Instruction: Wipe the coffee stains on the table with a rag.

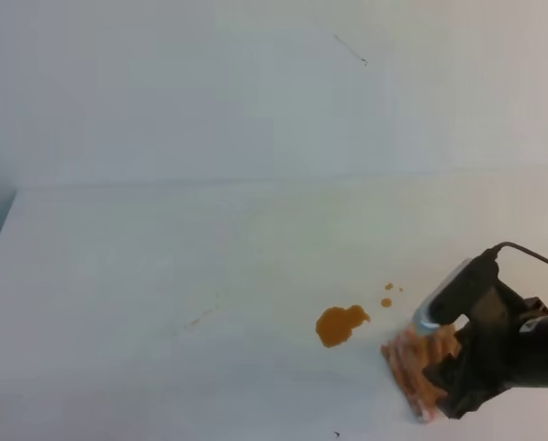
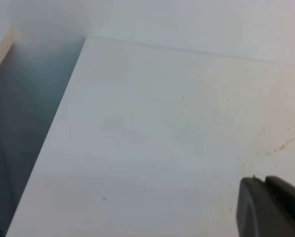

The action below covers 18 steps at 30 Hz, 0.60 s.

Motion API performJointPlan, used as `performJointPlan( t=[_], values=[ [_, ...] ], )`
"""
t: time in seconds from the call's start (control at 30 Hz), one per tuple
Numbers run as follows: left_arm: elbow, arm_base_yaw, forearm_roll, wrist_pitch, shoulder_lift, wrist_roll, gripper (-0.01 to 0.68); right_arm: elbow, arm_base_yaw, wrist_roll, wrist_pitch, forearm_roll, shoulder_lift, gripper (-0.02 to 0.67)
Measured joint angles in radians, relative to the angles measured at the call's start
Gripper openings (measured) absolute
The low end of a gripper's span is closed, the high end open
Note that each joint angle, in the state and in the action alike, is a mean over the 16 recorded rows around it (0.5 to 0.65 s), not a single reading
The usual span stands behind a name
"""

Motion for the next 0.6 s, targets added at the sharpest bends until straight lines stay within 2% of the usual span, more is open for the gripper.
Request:
performJointPlan(
  t=[0.13, 0.23, 0.33, 0.6],
  values=[
    [0.000, 0.000, 0.000, 0.000, 0.000, 0.000, -0.001, -0.041, 0.018, 0.038, -0.047, 0.004, 0.103, 0.466],
    [0.000, 0.000, 0.000, 0.000, 0.000, 0.000, -0.001, -0.077, 0.020, 0.073, -0.064, 0.007, 0.166, 0.471],
    [0.000, 0.000, 0.000, 0.000, 0.000, 0.000, -0.001, -0.110, 0.020, 0.105, -0.064, 0.009, 0.215, 0.423],
    [0.000, 0.000, -0.002, 0.000, 0.000, 0.000, -0.001, -0.164, 0.017, 0.143, -0.061, 0.000, 0.261, 0.205]
  ],
)
